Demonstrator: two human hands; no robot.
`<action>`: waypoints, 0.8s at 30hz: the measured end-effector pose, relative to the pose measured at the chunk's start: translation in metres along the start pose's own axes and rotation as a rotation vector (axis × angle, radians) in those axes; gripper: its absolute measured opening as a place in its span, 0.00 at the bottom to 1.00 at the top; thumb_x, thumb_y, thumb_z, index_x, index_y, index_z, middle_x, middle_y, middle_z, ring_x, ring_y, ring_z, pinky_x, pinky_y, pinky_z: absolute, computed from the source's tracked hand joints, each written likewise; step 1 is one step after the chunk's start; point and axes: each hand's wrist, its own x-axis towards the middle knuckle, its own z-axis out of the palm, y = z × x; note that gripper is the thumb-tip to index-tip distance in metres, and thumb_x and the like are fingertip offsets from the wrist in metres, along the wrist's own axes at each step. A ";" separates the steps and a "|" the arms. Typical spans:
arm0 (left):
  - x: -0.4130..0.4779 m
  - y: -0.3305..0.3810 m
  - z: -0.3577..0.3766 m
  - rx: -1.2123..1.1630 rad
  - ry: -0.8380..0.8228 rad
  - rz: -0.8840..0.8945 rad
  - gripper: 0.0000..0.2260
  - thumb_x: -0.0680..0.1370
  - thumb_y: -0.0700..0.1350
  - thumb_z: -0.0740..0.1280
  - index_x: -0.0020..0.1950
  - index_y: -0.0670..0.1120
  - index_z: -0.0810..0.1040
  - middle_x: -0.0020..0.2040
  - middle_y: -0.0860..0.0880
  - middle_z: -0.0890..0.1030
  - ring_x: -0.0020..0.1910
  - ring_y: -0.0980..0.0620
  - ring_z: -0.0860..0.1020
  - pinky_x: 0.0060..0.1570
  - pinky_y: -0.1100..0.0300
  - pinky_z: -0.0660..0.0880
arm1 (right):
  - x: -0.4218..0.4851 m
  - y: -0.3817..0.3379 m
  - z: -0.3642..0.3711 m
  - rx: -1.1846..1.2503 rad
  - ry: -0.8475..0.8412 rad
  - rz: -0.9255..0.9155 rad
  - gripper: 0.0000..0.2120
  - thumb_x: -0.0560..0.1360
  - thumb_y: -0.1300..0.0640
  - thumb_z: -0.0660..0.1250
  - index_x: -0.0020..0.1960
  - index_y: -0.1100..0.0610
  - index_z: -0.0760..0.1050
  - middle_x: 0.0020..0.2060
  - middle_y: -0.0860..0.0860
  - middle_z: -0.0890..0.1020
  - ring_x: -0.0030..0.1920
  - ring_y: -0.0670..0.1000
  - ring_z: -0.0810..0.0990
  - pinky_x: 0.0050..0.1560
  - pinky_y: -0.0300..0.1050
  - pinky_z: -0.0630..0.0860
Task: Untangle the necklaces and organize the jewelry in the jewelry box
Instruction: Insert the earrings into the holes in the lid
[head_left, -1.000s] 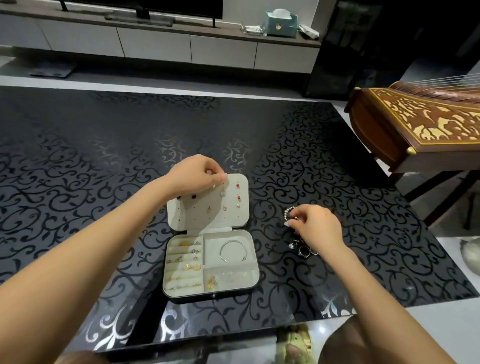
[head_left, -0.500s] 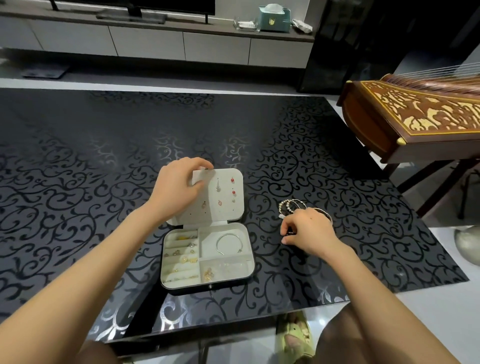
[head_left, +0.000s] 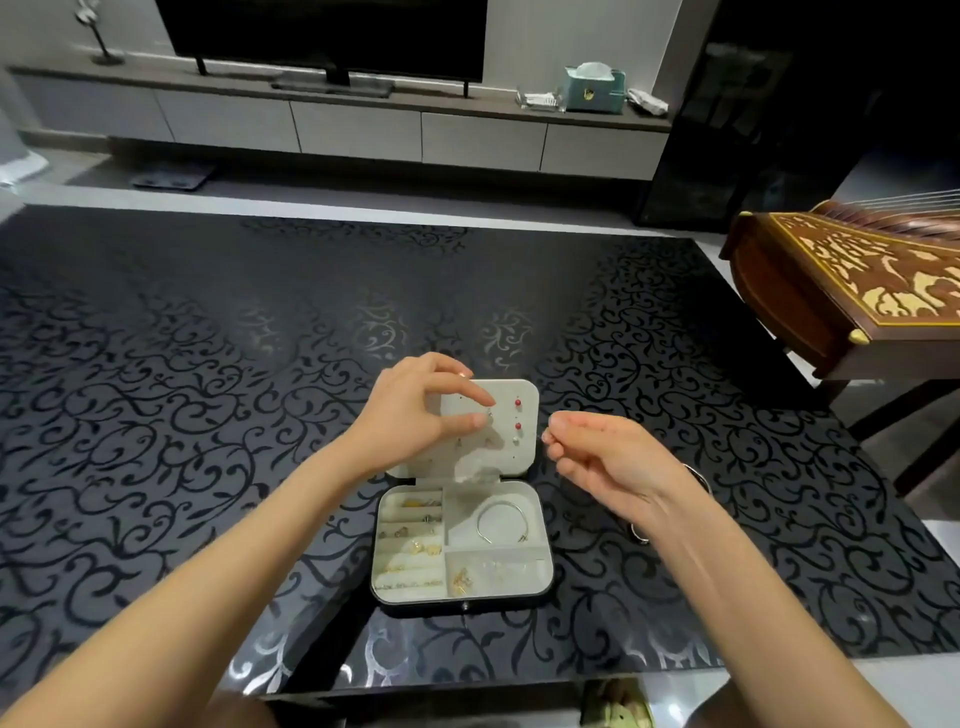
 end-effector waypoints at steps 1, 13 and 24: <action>-0.002 0.000 0.000 -0.010 0.004 0.002 0.05 0.69 0.57 0.72 0.43 0.65 0.80 0.56 0.61 0.75 0.60 0.57 0.69 0.67 0.47 0.59 | 0.002 -0.002 0.006 0.073 -0.015 0.020 0.05 0.76 0.67 0.63 0.43 0.64 0.77 0.33 0.53 0.78 0.29 0.44 0.76 0.31 0.33 0.75; -0.005 0.002 0.005 -0.016 0.046 -0.018 0.02 0.70 0.57 0.71 0.39 0.61 0.80 0.52 0.63 0.74 0.58 0.60 0.67 0.67 0.53 0.58 | 0.007 0.014 0.050 0.144 0.146 -0.115 0.02 0.73 0.69 0.67 0.42 0.67 0.78 0.41 0.61 0.81 0.35 0.49 0.82 0.41 0.37 0.81; -0.002 0.007 0.003 -0.033 0.042 -0.114 0.08 0.72 0.47 0.72 0.34 0.56 0.78 0.47 0.55 0.75 0.54 0.54 0.69 0.63 0.52 0.62 | 0.006 0.036 0.050 -0.525 0.413 -0.523 0.06 0.71 0.63 0.70 0.44 0.54 0.77 0.44 0.49 0.82 0.41 0.49 0.80 0.46 0.46 0.77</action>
